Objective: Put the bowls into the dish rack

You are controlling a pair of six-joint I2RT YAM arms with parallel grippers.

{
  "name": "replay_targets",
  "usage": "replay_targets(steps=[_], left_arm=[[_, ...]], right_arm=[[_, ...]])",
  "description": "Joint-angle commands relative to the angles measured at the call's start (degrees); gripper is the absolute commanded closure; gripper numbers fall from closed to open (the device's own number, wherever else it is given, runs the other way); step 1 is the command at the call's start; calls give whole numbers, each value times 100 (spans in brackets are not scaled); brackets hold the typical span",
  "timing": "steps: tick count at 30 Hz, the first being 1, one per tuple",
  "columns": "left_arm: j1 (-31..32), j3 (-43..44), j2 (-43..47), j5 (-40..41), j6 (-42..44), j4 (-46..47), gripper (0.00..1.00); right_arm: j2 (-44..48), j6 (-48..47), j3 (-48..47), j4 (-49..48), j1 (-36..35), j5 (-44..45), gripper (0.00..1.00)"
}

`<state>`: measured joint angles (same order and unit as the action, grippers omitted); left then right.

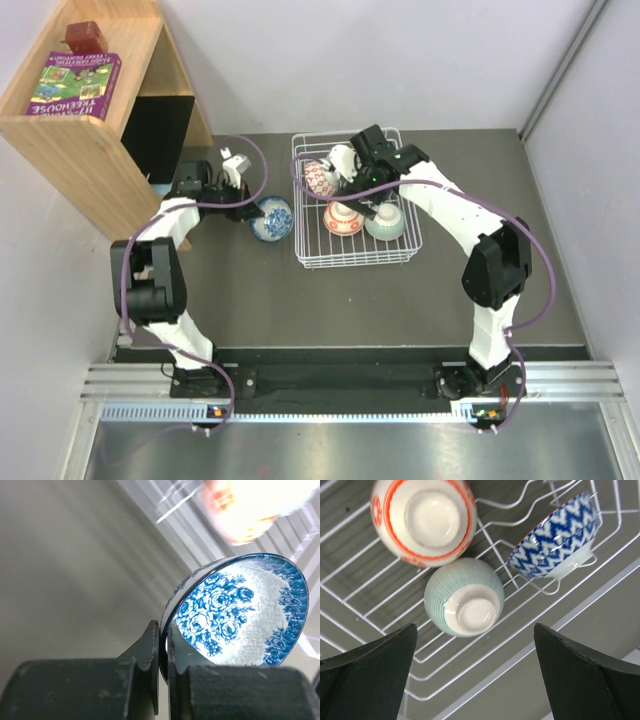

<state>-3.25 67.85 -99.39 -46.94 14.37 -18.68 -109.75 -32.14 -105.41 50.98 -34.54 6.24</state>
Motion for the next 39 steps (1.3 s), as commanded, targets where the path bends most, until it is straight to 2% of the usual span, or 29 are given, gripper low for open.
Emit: replay_targets(steps=[1, 5, 9, 26, 31, 34, 39], left_arm=[[43, 123, 781, -1036, 198, -128, 100], [35, -18, 1036, -1133, 49, 13, 100], [35, -132, 1150, -1125, 13, 40, 100], [43, -396, 1405, -1107, 31, 119, 100], [43, -387, 1484, -1151, 127, 92, 100], [43, -378, 1484, -1221, 119, 110, 100], [43, -369, 1528, -1379, -100, 468, 100]], right_arm=[[42, -398, 212, 493, 80, -81, 0], [-37, -433, 591, -270, 132, 1209, 0], [-169, -556, 845, -667, 150, 1756, 0], [-538, -671, 855, -1609, 185, 2742, 0], [-48, -539, 566, -1013, 150, 2217, 0], [321, -329, 231, -345, 159, 1435, 0], [674, -91, -94, 69, 229, -77, 0]])
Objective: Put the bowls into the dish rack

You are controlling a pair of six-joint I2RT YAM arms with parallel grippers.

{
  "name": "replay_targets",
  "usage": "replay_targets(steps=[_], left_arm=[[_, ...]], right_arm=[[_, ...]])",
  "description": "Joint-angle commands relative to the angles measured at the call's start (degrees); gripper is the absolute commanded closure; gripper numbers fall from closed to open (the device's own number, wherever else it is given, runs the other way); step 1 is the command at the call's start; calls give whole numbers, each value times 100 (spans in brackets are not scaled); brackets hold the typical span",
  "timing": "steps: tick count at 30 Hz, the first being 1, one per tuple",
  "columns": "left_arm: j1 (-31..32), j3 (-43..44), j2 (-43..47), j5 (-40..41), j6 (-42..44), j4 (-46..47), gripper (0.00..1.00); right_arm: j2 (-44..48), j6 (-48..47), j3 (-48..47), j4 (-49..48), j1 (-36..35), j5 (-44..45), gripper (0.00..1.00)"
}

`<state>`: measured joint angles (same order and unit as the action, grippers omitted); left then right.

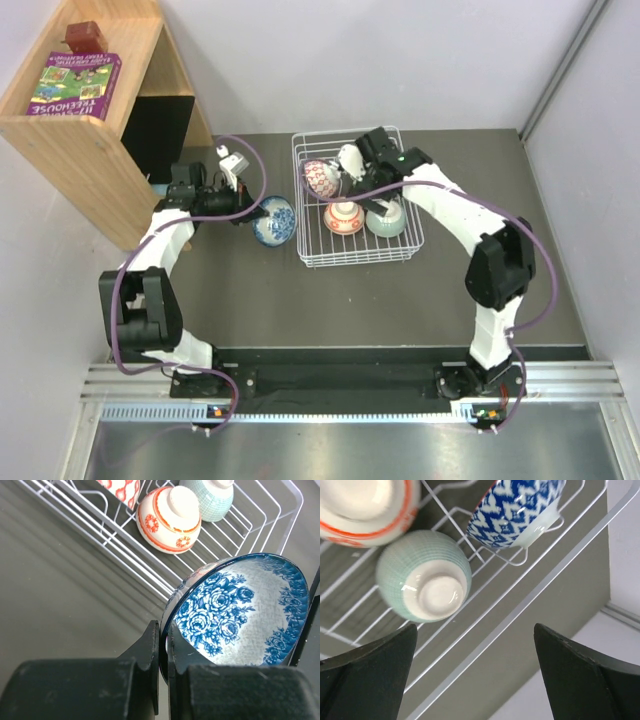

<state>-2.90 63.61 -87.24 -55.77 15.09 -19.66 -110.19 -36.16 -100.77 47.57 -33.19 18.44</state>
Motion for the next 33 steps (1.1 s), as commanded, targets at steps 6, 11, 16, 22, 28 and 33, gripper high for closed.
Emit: replay_targets(steps=[6, 11, 16, 22, 28, 33], left_arm=[[70, 98, 252, -374, -446, 1034, 100], [166, 134, 208, -557, -411, 1272, 100], [272, 598, -108, -1049, 344, 420, 100], [588, 617, -100, -814, 512, 349, 100], [852, 257, 260, -242, 302, 1007, 100], [957, 125, 506, -75, 222, 1227, 100]], right_arm=[[727, 1066, -795, 271, 348, -3984, 0], [587, 2182, -637, -397, 445, -6227, 0], [446, 3218, -286, -1267, 489, -7491, 0], [314, 4641, 338, -2646, 498, -8636, 0], [165, 5224, 566, -3271, 489, -8840, 0], [42, 5488, 769, -3641, 489, -8770, 0]])
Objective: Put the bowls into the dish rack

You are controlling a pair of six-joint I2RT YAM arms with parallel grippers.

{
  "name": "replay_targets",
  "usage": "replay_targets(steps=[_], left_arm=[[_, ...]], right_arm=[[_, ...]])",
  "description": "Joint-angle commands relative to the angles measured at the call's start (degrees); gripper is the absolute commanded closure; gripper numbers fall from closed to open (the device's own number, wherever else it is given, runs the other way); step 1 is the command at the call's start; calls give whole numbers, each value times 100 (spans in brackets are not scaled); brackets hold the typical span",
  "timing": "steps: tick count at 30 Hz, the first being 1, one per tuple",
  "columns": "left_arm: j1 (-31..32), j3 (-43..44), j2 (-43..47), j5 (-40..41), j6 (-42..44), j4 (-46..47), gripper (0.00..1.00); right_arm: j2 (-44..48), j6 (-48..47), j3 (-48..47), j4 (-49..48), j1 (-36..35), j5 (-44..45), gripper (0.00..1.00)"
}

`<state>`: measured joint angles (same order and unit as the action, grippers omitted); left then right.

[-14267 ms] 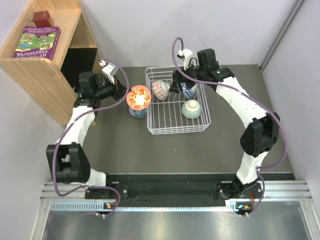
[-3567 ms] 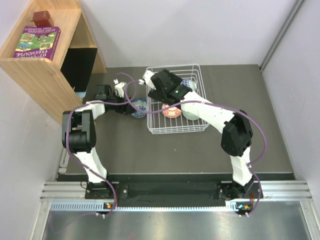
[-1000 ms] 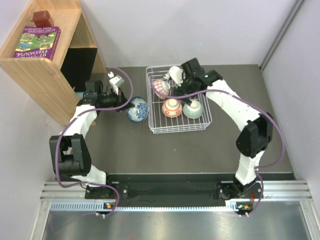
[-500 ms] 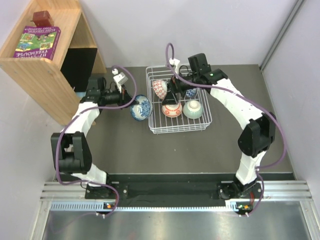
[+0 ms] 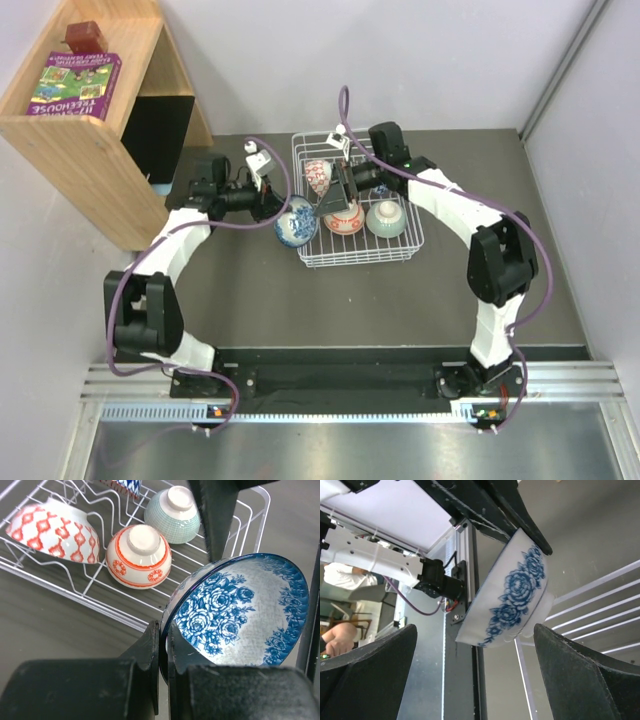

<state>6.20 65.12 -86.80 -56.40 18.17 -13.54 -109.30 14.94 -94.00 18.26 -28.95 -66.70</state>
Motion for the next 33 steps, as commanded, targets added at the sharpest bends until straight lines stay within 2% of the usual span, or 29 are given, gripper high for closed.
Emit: replay_targets(steps=[1, 11, 18, 33], left_arm=[[48, -43, 480, 24, -103, 668, 100], [57, -52, 524, 50, -200, 862, 100], [75, -193, 603, -11, -349, 1072, 100], [180, -281, 691, -11, -376, 1055, 100]], right_arm=[[-57, 387, 162, -736, 56, -256, 0], [-302, 703, 268, -1149, 21, -555, 5], [-470, 888, -13, -1220, 21, -959, 6], [-575, 1327, -102, -1650, 21, -1179, 11]])
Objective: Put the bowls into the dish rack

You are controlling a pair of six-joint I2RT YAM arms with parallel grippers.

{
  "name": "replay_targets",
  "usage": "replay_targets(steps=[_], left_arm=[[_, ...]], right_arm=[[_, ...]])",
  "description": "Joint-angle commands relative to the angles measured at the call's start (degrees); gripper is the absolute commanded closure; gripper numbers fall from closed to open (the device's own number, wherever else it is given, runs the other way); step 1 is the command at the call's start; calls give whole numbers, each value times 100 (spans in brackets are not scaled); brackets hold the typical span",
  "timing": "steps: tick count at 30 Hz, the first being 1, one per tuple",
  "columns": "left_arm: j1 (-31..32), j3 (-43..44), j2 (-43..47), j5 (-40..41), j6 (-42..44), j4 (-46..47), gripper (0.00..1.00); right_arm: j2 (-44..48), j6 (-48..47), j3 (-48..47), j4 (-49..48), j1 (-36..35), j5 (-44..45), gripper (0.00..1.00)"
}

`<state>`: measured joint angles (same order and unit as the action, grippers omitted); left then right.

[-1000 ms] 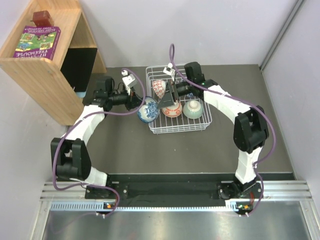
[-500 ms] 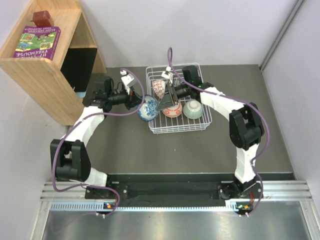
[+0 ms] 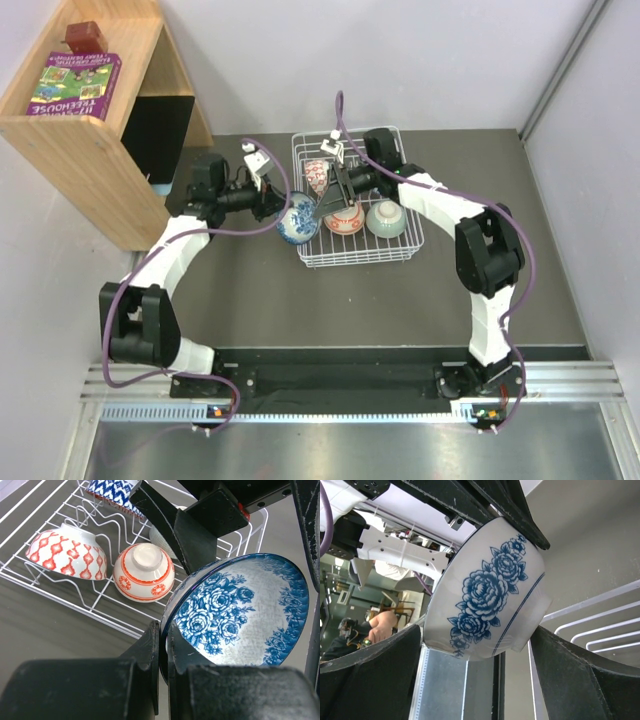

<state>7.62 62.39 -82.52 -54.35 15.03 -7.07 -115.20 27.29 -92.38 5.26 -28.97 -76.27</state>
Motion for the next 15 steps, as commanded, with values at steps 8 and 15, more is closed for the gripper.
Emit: replay_targets(steps=[8, 15], left_arm=[[47, -95, 272, -164, -70, 470, 100], [47, -113, 263, -173, -70, 487, 100]], right_arm=[[85, 460, -114, -859, 14, -371, 32], [50, 1663, 316, -2316, 6, -626, 56]])
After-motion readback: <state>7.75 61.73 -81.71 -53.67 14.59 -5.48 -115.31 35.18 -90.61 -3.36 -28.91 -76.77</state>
